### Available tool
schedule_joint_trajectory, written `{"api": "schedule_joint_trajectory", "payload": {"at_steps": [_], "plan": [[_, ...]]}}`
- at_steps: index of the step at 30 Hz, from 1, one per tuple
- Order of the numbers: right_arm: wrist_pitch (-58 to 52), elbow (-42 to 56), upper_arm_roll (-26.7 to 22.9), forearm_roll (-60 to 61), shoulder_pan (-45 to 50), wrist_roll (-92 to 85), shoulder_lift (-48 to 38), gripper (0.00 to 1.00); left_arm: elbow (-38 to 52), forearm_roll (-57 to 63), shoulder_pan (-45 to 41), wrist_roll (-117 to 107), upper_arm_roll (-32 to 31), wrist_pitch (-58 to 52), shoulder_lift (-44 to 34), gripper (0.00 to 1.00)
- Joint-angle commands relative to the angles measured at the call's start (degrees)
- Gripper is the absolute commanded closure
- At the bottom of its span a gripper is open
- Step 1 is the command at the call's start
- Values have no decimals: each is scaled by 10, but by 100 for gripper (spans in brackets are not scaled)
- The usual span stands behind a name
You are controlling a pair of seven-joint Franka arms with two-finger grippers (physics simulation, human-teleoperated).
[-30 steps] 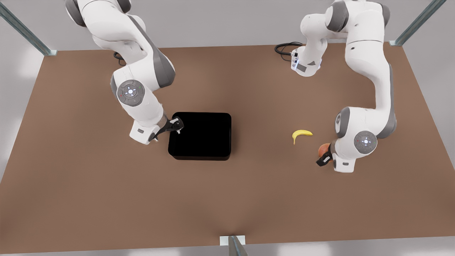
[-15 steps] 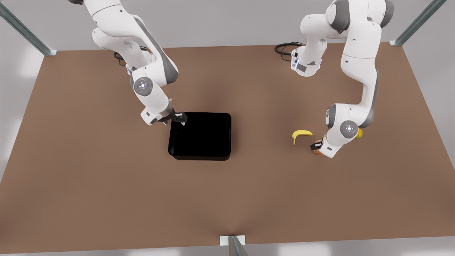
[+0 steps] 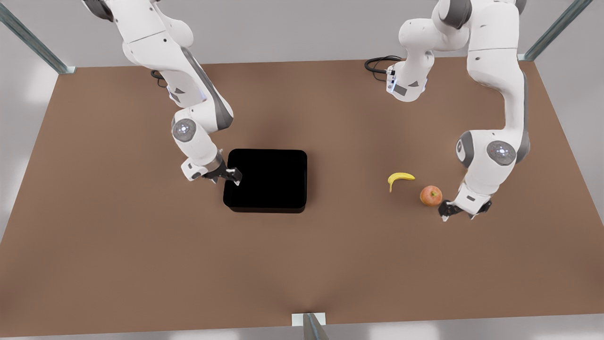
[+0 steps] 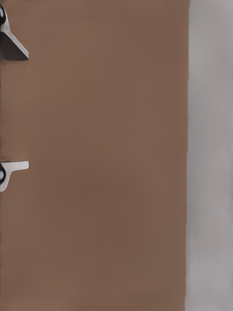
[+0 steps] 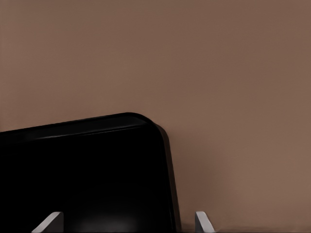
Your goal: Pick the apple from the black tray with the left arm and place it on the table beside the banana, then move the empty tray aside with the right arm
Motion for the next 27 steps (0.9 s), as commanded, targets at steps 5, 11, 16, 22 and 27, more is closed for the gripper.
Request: {"api": "schedule_joint_trajectory", "payload": {"at_steps": [5,11,16,22,27], "plan": [[4,-1,4,2,-3,-42,37,1,169,-58,2,86,4,-427,-55,0],[3,-2,4,3,-3,-42,71,8,166,-57,5,86,5,-399,-41,0],[-22,2,4,3,-3,-42,71,37,166,-58,5,86,5,-399,-40,0],[-38,8,4,4,-4,-38,69,58,166,-58,5,86,5,-399,-39,0],[-77,25,4,4,-4,-41,68,79,169,-58,7,86,6,-399,-35,0]]}}
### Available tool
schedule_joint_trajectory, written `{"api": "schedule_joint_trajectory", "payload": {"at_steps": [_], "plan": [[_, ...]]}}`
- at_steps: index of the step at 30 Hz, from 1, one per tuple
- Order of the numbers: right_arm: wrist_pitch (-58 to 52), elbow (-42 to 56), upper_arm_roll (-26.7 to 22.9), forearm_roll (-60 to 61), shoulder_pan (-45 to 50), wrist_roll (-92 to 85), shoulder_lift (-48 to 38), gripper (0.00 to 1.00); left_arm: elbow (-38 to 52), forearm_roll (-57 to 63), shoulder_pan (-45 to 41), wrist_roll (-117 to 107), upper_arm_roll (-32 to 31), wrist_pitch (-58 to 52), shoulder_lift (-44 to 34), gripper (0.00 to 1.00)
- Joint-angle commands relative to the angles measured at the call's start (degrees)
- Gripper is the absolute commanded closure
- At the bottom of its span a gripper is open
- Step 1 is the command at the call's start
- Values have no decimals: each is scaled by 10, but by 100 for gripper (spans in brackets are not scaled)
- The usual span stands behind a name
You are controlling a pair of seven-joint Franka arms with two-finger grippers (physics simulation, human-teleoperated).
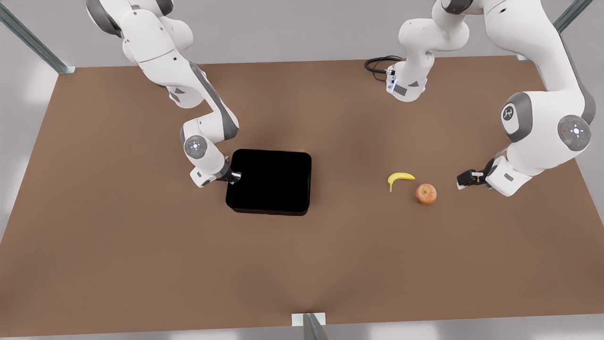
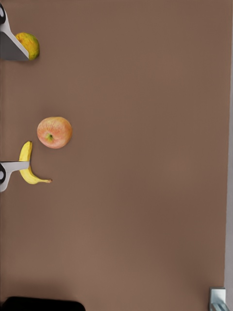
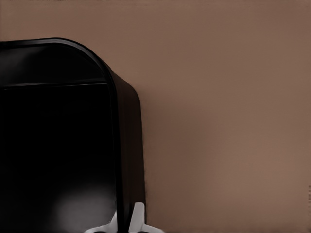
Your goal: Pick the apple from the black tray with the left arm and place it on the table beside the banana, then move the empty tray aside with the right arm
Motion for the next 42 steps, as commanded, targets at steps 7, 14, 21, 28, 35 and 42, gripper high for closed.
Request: {"api": "schedule_joint_trajectory", "payload": {"at_steps": [7,14,21,28,35,42], "plan": [[-141,53,-5,-1,-7,-37,-32,83,1,0,2,20,0,-4,0,0],[-354,231,-106,-54,-8,-187,-35,83,-1,1,-2,15,-2,-10,-3,0],[-380,302,-251,-75,-9,-502,-3,83,5,27,-4,13,-5,-6,-17,0],[-344,355,-281,27,-97,-725,94,83,9,27,-4,13,-5,-7,-18,0],[-299,357,-160,28,-213,-735,141,83,10,27,-4,13,-4,-7,-18,0],[-297,391,-152,32,-231,-734,215,82,10,26,-4,13,-4,-8,-19,0]]}}
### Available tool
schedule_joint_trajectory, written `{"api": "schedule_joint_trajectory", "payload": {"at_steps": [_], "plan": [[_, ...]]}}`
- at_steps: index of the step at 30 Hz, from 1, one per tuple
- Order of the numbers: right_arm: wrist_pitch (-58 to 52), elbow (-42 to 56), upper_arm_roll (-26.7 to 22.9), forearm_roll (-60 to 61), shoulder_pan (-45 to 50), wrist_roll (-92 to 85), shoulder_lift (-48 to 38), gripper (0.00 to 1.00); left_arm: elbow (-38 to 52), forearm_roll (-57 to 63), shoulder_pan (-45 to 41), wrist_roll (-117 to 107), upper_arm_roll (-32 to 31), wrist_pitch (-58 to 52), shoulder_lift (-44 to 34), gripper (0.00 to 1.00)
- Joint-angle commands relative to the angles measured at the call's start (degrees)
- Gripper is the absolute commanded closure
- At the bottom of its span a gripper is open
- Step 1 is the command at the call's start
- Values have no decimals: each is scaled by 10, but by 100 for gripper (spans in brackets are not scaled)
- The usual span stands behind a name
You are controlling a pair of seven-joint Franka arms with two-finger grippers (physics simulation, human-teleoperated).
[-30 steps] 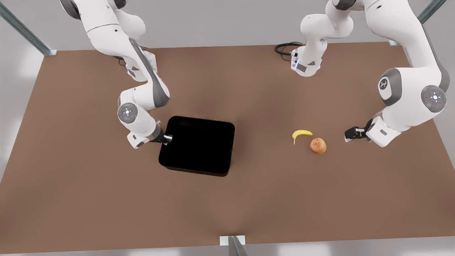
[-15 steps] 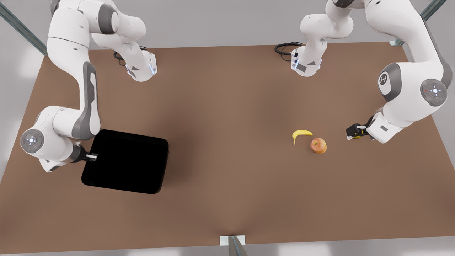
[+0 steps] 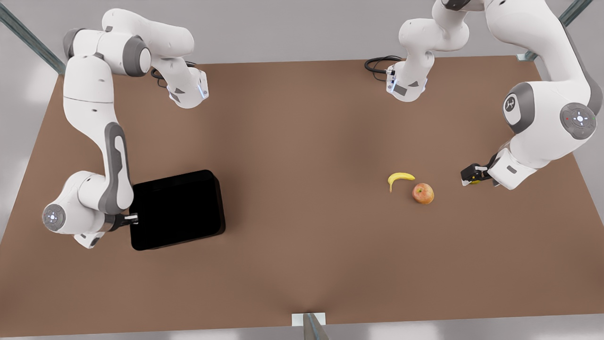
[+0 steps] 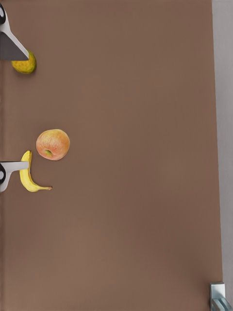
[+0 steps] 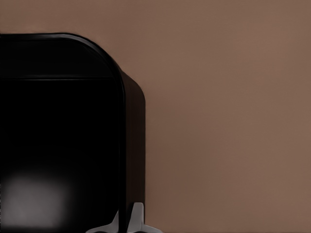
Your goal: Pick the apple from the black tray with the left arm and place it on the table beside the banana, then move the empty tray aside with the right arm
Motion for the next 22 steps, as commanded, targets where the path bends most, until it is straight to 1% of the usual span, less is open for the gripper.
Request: {"api": "schedule_joint_trajectory", "payload": {"at_steps": [1,2,3,4,5,6,7,8,9,10,12,13,17,22], "plan": [[9,7,0,0,-1,-181,10,76,0,0,0,0,0,-2,-1,0],[8,8,0,1,-1,-180,12,65,0,1,0,0,0,-2,0,0],[8,9,1,15,0,-181,12,48,0,1,0,0,0,-2,0,0],[8,15,1,15,0,-180,12,35,0,1,0,0,0,-2,0,0],[7,16,0,16,0,-173,10,24,0,1,0,0,0,-2,0,0],[5,16,0,29,1,-166,6,9,0,1,0,0,0,-2,0,0],[-4,18,1,42,5,-159,-12,0,0,1,0,0,0,-2,0,0],[-22,17,3,43,16,-128,-36,0,0,1,0,0,0,-2,0,0],[-70,17,3,45,31,-74,-70,0,0,1,0,0,0,-1,1,0],[-119,16,3,45,48,2,-107,0,0,1,0,0,0,-2,1,0],[-179,20,6,33,76,135,-158,0,0,1,0,-1,0,-1,1,0],[-181,35,5,5,83,167,-163,0,0,1,0,-1,0,-1,1,0],[-229,74,1,2,84,283,-169,0,2,3,0,5,-1,1,1,0],[-242,75,1,3,84,300,-170,0,7,5,-2,0,-2,14,6,0]]}}
